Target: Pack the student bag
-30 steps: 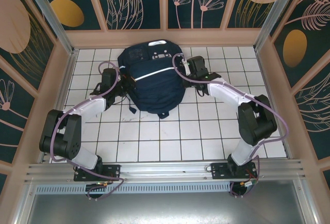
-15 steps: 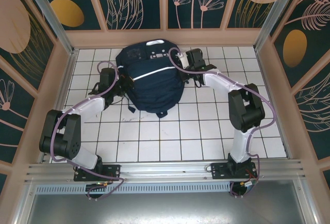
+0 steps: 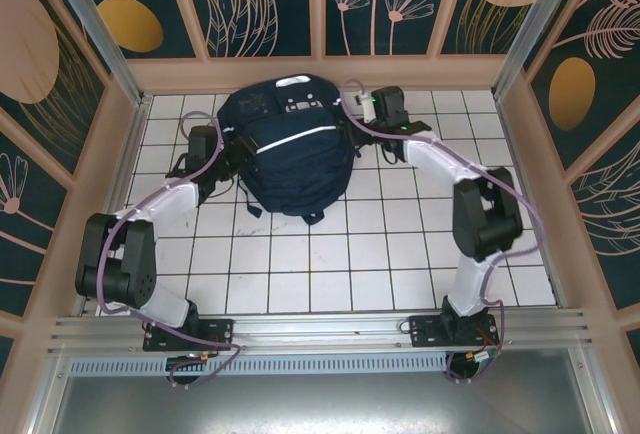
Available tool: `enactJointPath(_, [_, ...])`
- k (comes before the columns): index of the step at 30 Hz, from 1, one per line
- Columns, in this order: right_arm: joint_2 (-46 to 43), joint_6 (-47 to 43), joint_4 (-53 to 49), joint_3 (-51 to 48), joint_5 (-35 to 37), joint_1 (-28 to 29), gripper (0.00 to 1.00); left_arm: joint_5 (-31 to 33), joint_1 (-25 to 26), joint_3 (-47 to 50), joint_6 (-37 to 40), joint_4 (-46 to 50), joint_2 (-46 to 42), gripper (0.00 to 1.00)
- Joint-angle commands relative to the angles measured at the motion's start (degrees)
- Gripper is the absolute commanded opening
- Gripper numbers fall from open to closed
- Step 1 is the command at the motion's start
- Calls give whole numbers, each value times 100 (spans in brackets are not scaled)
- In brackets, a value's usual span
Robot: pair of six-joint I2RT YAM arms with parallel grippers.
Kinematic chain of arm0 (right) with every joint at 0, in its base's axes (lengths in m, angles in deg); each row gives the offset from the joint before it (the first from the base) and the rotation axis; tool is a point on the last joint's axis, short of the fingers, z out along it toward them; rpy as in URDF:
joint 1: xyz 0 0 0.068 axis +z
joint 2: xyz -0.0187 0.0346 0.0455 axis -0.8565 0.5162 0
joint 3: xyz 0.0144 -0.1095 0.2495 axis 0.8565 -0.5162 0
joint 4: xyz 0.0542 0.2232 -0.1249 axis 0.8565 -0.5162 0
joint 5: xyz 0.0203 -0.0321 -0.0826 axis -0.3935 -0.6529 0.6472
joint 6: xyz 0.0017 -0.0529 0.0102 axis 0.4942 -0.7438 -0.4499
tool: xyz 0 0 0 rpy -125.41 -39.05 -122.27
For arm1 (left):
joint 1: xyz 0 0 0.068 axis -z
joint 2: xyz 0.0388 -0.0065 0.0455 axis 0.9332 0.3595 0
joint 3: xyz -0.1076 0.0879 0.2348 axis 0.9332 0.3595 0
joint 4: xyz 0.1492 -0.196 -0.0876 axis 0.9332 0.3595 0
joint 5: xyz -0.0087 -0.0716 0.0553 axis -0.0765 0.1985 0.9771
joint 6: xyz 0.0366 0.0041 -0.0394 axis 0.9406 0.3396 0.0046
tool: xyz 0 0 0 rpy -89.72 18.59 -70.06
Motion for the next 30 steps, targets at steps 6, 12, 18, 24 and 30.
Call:
enactJointPath(6, [-2664, 898, 1392, -1849, 2181, -292, 97, 1860, -33, -384, 665, 991, -1051, 84])
enactJointPath(12, [-3376, 1345, 1908, -2784, 3160, -1116, 99, 4227, -41, 494, 852, 662, -2247, 99])
enactJointPath(18, [-3542, 722, 3724, -4251, 3121, -1516, 99, 5603, -38, 2029, 1590, -717, -2986, 98])
enactJointPath(24, [-2859, 317, 4529, -4907, 3342, -1560, 99, 5596, -41, 2929, 2730, -2282, -2633, 99])
enactJointPath(30, [-2330, -34, 5661, -5467, 3103, -1606, 99, 4710, -47, 3378, 4105, -4120, -1993, 99])
